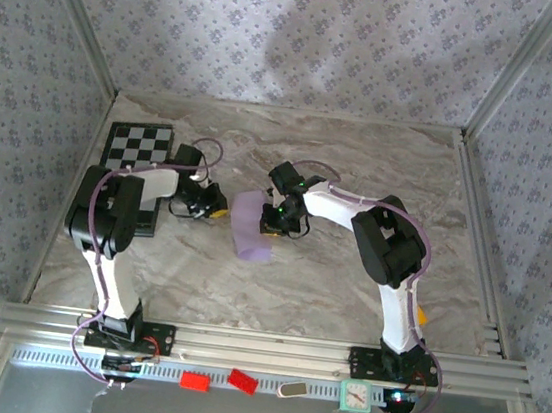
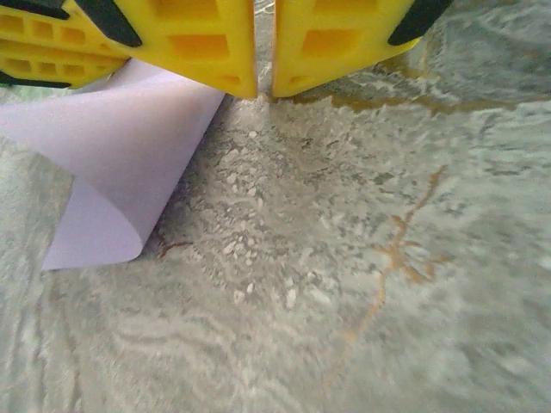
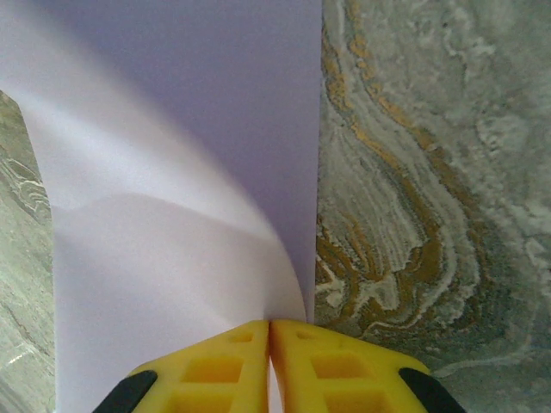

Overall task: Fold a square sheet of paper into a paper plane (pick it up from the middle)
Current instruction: First fold the square sheet of paper in half at the center of the table.

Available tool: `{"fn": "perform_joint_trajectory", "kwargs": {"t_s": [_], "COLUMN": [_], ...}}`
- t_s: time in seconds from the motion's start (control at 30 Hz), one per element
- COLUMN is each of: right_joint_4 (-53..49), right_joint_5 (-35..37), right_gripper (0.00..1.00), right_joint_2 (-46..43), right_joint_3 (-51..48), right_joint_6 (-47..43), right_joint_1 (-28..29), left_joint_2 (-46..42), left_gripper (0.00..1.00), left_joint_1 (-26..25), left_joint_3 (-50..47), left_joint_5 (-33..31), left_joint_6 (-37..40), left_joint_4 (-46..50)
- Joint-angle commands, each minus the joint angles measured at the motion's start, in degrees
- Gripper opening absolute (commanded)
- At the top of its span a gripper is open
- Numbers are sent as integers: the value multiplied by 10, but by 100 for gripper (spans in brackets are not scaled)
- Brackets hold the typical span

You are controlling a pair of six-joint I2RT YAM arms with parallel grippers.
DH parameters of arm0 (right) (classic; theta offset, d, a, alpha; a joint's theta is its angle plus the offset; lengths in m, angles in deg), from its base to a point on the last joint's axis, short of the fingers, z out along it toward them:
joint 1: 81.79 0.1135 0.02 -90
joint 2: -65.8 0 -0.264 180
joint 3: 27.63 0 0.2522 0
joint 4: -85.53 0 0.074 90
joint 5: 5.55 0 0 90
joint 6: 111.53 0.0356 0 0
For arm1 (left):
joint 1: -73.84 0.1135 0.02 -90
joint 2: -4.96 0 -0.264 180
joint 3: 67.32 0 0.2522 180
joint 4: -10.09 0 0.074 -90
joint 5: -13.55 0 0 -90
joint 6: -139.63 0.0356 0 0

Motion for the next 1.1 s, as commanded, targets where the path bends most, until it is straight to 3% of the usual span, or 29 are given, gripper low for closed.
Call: {"fn": "perform_joint_trajectory", "kwargs": {"t_s": [0.0,0.23,0.5,0.8,1.07], "right_joint_4": [-102,-98,-99,-100,-100], "right_joint_5": [74,73,76,79,80], "right_gripper": [14,14,14,14,14], "right_joint_2": [56,62,61,62,65], "right_joint_3": [-40,-39,-39,-41,-41], "right_joint_6": [-11,-8,-11,-14,-14], "right_joint_1": [-7,-6,-5,-7,-9], "left_joint_2": [-46,-34,35,72,101], "left_gripper": [13,14,14,13,13], "left_joint_1": [-9,-41,-54,-21,20], "left_joint_3": [-10,-33,25,38,72], "left_joint_5": [20,60,27,-22,-26], "left_joint_6": [-6,-39,-23,6,21], "left_joint_4": [-40,-120,-86,-78,-79]}}
